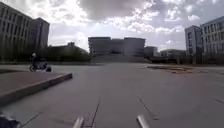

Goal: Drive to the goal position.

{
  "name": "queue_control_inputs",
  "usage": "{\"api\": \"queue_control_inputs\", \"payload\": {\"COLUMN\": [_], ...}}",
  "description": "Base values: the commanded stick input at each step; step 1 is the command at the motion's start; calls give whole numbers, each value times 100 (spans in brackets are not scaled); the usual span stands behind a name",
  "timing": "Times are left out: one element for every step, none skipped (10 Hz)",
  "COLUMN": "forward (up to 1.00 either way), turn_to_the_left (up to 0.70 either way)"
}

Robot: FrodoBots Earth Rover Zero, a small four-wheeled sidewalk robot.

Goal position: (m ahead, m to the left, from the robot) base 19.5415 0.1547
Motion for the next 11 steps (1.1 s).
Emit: {"api": "queue_control_inputs", "payload": {"forward": [62,58,58,58,58,62,64,68,69,68,68], "turn_to_the_left": [0,0,0,0,0,0,0,0,0,0,0]}}
